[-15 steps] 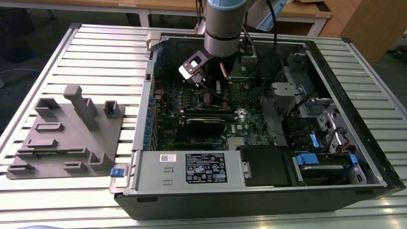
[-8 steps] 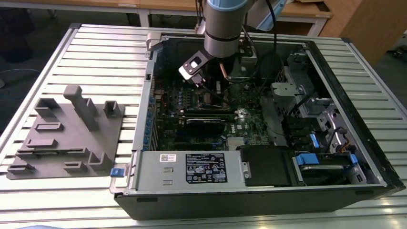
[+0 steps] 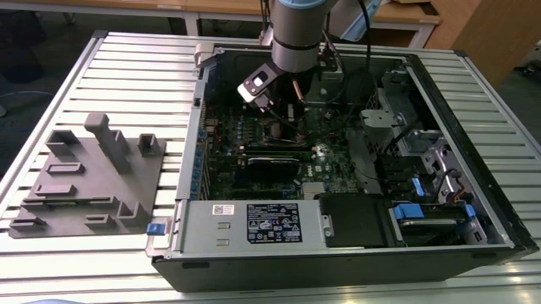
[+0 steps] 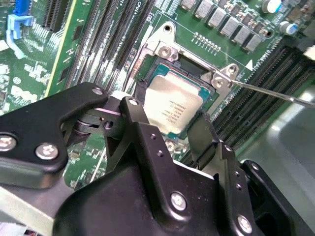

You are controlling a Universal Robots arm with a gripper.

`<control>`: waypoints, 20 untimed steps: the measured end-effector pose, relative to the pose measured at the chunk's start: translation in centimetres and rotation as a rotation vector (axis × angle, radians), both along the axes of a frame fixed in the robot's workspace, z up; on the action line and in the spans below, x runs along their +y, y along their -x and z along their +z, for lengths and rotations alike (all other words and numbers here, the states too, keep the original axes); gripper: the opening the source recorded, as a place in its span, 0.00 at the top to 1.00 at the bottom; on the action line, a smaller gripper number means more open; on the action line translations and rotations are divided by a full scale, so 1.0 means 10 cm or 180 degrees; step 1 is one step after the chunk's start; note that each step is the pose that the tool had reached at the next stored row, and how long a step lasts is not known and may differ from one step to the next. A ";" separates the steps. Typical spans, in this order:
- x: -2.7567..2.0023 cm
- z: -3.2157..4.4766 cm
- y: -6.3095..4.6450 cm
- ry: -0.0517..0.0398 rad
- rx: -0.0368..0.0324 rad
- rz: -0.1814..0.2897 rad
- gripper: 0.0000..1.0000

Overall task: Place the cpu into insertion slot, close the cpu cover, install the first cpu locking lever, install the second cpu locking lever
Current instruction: 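Place the cpu into insertion slot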

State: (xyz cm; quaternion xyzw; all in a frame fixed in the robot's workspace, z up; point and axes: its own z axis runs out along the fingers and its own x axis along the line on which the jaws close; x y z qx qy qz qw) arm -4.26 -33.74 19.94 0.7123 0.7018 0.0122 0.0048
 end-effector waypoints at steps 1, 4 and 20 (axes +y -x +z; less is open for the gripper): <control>0.000 0.028 0.00 0.0000 0.0000 0.0000 0.40; 0.000 0.111 0.00 0.0000 0.0000 0.0000 0.40; 0.000 0.255 0.00 0.0000 0.0000 0.0000 0.40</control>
